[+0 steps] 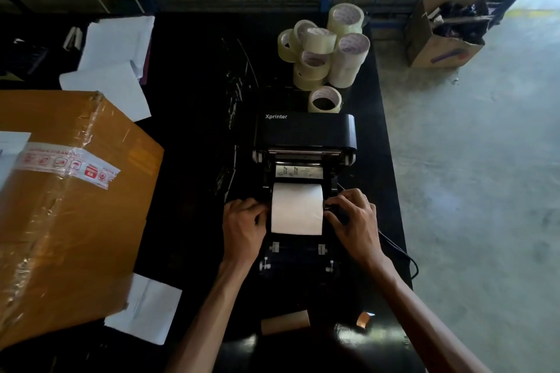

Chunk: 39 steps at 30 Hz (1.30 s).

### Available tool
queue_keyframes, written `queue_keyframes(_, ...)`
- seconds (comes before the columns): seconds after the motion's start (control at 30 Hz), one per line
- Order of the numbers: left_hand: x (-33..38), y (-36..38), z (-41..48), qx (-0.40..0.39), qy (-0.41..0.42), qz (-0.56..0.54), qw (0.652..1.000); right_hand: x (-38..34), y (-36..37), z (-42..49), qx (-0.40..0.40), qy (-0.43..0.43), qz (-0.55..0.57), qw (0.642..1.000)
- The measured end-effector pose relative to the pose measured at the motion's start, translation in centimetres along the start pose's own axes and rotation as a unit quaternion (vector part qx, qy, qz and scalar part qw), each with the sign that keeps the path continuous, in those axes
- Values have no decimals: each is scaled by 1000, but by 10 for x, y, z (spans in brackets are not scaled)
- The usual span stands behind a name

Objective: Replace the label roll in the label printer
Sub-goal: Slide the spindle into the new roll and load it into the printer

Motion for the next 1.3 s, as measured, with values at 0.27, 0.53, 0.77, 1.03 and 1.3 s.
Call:
queue_keyframes(0.27, 3, -7, -38, 37, -209, -162, 964, -27, -19, -38, 106, 108, 43, 988)
queue_keyframes(0.53, 10, -6, -57, 26, -236, -158, 958, -33, -1, -52, 41, 212, 136, 967)
queue_keyframes(0.77, 0, -3, -54, -11, -260, -192, 946, -30, -2, -57, 37, 197, 213, 956)
queue_keyframes(1.03, -14, 14, -65, -106, -217, -211, 947, -29, 0, -71, -24, 126, 198, 972)
queue_keyframes(1.3, -10, 8, -65, -96, -133, -88, 983, -28, -3, -65, -50, 123, 173, 976)
Point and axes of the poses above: each hand's wrist, its own z-axis towards the middle knuckle, its own y-axis out of the palm, x = y × z, the point moved 5 cm from there along z, towards the middle knuckle, and after that the axes turned 5 degrees about -y, right-handed, at the moved point
